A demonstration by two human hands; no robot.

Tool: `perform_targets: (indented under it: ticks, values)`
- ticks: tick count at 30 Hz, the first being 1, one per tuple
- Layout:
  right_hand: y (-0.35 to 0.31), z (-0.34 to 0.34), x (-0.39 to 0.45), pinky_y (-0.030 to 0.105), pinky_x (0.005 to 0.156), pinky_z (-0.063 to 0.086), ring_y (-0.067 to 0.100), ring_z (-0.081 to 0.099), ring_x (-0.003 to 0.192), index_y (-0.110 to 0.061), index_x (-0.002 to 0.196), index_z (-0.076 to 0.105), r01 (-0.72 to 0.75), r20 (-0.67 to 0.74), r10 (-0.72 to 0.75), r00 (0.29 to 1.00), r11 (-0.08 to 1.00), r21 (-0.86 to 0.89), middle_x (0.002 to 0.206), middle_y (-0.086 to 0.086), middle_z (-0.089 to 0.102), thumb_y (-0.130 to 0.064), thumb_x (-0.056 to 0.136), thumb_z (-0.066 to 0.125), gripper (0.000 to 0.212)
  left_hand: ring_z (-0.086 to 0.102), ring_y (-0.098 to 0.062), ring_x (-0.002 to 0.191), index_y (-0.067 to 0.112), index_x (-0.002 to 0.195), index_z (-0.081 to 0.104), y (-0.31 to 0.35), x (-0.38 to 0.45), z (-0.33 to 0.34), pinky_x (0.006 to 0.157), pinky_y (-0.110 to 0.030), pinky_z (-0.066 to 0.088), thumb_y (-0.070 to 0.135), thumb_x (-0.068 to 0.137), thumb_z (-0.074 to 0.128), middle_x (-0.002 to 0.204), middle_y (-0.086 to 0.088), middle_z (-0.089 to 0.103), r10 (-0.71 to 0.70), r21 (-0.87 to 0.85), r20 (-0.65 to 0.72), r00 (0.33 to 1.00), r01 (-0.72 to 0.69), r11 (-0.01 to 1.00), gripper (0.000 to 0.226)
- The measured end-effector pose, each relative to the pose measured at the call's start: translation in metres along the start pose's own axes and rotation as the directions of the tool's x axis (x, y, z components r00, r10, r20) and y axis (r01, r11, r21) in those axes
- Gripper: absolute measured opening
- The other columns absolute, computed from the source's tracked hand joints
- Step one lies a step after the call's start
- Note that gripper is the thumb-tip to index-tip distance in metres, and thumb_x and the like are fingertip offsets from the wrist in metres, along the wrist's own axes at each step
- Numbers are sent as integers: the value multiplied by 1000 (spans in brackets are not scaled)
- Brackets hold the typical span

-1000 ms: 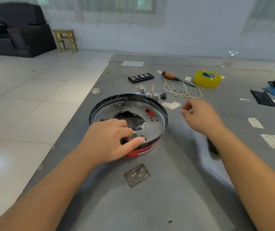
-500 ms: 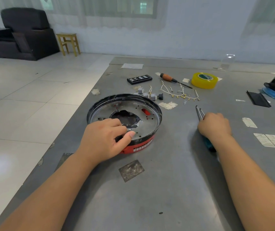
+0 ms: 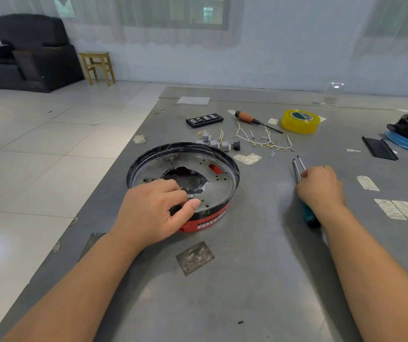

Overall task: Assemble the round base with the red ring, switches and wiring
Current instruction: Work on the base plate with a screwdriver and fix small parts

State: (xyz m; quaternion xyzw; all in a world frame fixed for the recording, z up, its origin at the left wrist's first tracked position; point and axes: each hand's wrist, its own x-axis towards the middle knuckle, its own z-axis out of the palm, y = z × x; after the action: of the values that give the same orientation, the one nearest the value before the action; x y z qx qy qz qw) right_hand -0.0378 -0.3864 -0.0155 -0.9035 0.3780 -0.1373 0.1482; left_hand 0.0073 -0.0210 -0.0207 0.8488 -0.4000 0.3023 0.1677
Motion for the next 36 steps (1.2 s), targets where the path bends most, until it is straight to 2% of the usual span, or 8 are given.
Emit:
perform_targets:
  ticks: [4,8,14,17,24,28,32,36]
  values:
    - [-4,-9,-3,49,88,49,47,54,110,-5,120,71,104,-137,-100,985,994,22,128,20,52,-1,94,53,32,62,-13,71,26,77,74,1,1,-5,52,-34,48,65,108,17,80,10,67,4,-19,42,999,-4,1000,75]
    - [-25,-24,-15,39,88,48,33,61,105,-16,119,72,489,-244,-456,856,866,99,126,8,61,-11,101,55,25,66,-13,76,26,80,75,1,3,-10,55,-38,50,65,108,10,84,10,70,-14,-39,81,997,17,999,80]
    - [-71,-36,-57,21,88,53,2,66,100,-37,90,57,731,-61,-774,630,565,383,106,-17,71,-17,96,69,24,63,-8,120,26,124,74,4,7,-14,98,-20,48,40,108,45,127,12,71,-242,-236,-186,952,196,952,36]
    - [-90,-38,-73,7,88,47,-12,63,106,-36,87,56,760,26,-855,518,474,444,108,-19,73,-13,95,69,27,52,-10,138,26,143,64,0,11,-14,110,-26,41,31,103,55,152,12,56,-272,-234,-144,951,235,944,41]
    - [-119,-37,-84,39,86,55,8,69,102,-34,103,61,842,50,-937,345,333,424,107,-16,74,-21,96,68,16,65,-26,76,18,116,80,-9,10,-18,61,-38,53,34,105,47,89,0,67,-137,-7,-99,986,137,990,38]
    - [-126,-32,-70,38,95,50,9,61,110,-23,117,68,901,-164,-901,401,355,248,113,-11,71,-33,96,69,23,60,-29,65,16,105,76,-13,8,-17,56,-40,49,33,106,45,82,1,66,-193,-25,-110,975,191,981,35]
    - [-140,-24,-65,20,88,48,3,59,108,-34,135,51,573,-116,-612,782,633,521,126,-14,60,-54,93,66,49,59,-22,63,24,106,73,-9,1,-14,57,-35,45,35,107,46,80,9,67,-350,-113,-121,929,338,934,29]
    - [-160,-17,-77,39,77,63,30,78,90,-33,143,38,-115,235,-553,799,244,963,124,17,67,-26,97,71,57,55,-16,57,28,104,70,-1,1,-12,52,-36,45,38,107,45,66,12,60,-413,-174,-122,903,390,904,27]
